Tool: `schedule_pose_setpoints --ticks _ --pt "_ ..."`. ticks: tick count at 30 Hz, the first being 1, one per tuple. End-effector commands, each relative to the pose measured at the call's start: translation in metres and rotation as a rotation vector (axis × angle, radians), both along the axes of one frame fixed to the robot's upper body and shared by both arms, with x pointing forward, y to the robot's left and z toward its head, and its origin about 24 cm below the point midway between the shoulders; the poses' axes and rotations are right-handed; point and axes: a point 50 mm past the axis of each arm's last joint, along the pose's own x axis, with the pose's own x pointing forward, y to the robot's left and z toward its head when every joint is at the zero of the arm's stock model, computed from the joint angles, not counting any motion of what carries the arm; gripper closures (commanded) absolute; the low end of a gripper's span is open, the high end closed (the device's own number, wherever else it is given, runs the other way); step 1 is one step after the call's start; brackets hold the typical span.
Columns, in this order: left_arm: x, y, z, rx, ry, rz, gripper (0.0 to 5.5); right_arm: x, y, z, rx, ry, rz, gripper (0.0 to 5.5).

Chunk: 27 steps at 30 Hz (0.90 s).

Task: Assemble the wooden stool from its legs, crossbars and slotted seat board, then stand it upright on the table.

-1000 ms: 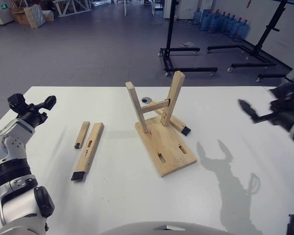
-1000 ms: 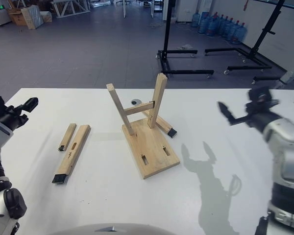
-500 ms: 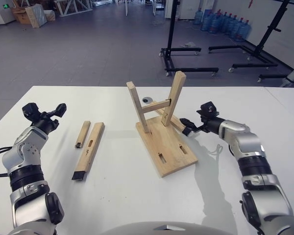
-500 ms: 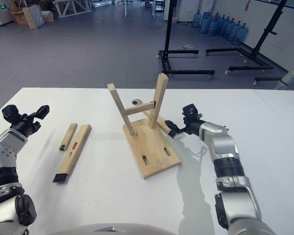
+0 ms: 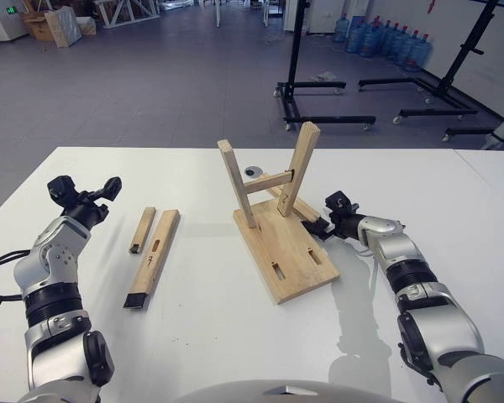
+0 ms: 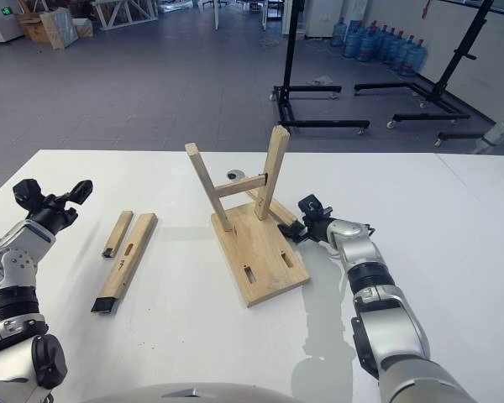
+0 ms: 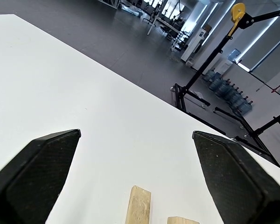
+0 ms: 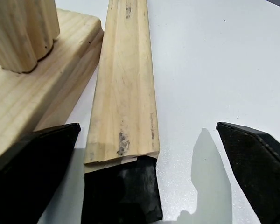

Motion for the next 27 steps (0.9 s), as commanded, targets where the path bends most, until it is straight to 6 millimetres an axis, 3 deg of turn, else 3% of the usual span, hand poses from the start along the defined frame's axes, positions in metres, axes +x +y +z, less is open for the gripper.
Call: schedule_pose_setpoints --ticks 1,5,10,21,25,27 --pt "0.000 -0.003 -0.004 0.002 0.008 -0.005 1.11 -0.002 0.009 -0.006 0.018 0.018 0.024 0.10" --pt "-0.001 -0.003 -0.006 0.001 0.011 -0.005 1.09 -0.005 0.000 -0.015 0.053 0.047 -0.048 0.38" --pt "0.000 -0.006 -0.007 0.003 0.012 -0.013 1.09 -0.012 -0.008 -0.026 0.068 0.062 -0.110 1.22" --pt "0.003 -0.007 -0.006 0.007 0.011 -0.021 1.09 -0.027 -0.005 -0.035 0.118 0.033 -0.081 3.45" --pt "0.005 -0.008 -0.005 0.011 0.010 -0.026 1.09 -0.028 -0.015 -0.036 0.057 -0.023 -0.163 3.48" --pt "0.007 -0.008 -0.004 0.017 0.007 -0.031 1.09 -0.026 -0.024 -0.029 -0.058 -0.111 -0.191 3.48"
